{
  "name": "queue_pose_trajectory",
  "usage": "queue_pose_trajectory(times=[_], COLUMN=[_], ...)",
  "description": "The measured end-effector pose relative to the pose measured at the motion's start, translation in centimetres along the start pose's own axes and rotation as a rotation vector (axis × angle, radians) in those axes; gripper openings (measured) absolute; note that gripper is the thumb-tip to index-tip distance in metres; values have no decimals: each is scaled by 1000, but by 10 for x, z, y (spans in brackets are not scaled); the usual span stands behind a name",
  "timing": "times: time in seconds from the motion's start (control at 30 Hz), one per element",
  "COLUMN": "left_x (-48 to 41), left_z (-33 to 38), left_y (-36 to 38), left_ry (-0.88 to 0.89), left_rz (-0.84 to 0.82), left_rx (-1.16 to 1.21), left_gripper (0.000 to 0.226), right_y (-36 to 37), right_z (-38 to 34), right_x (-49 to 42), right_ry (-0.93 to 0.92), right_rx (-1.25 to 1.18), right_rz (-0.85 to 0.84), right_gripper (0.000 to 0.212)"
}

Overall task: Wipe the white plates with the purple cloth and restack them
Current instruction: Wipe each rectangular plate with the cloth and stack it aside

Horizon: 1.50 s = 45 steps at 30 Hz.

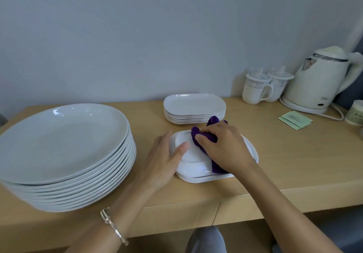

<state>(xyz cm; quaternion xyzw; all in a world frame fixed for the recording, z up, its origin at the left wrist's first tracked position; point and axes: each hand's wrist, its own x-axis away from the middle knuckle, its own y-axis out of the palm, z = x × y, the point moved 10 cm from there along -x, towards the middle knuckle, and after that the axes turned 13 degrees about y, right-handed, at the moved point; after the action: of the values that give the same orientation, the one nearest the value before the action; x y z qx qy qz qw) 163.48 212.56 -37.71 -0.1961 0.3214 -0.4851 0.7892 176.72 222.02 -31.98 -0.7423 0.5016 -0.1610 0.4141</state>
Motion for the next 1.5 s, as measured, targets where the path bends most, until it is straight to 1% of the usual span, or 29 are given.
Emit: queue_pose_trajectory(times=[0.07,0.13,0.2,0.27,0.37,0.43,0.5,0.57,0.63,0.67,0.77,0.8,0.87,0.97,1.0,1.07,1.17,1.23,1.3,1.37,1.43,1.5], left_x=[7,10,11,13,11,9,9,9,9,10,15,17,19,19,19,16,12,13,16,18,19,20], left_z=[12,15,12,14,10,9,14,17,12,9,4,4,5,4,5,5,9,8,7,3,2,2], left_y=[12,15,16,16,19,22,19,16,16,17,16,16,16,17,16,17,22,19,16,17,18,19], left_ry=[98,150,142,151,149,162,187,185,153,131,95,83,76,70,70,68,108,106,94,57,54,65], left_rz=[-94,-125,-133,-132,-124,-111,-75,-42,-46,-59,-93,-102,-119,-124,-112,-109,-112,-95,-101,-126,-139,-146], left_rx=[140,184,185,159,110,138,98,61,84,98,92,74,59,46,48,71,140,141,102,39,47,50], left_gripper=[67,82,96,100,108,105,92,82,78,83,110,112,106,101,103,110,102,99,108,119,115,111], right_y=[1,1,3,2,1,8,22,28,23,17,-11,-22,-39,-36,-30,-15,9,12,1,-20,-39,-46], right_z=[4,5,4,4,1,-15,-38,-51,-47,-41,-5,10,34,42,35,4,-35,-38,-23,5,36,51], right_x=[0,0,2,4,7,14,27,38,39,37,20,14,6,4,7,19,41,43,35,23,12,8], right_ry=[19,11,2,-2,5,-32,-106,-146,-142,-135,-55,-14,57,110,88,-31,-193,-226,-193,-95,20,81], right_rx=[33,91,127,143,135,130,123,119,84,70,102,118,108,119,142,138,82,44,20,48,81,79], right_rz=[4,2,-5,17,93,109,99,101,91,84,105,126,168,202,224,249,194,157,138,171,205,220], right_gripper=[26,30,34,34,29,36,47,45,40,36,28,28,27,28,27,27,36,40,37,31,29,29])
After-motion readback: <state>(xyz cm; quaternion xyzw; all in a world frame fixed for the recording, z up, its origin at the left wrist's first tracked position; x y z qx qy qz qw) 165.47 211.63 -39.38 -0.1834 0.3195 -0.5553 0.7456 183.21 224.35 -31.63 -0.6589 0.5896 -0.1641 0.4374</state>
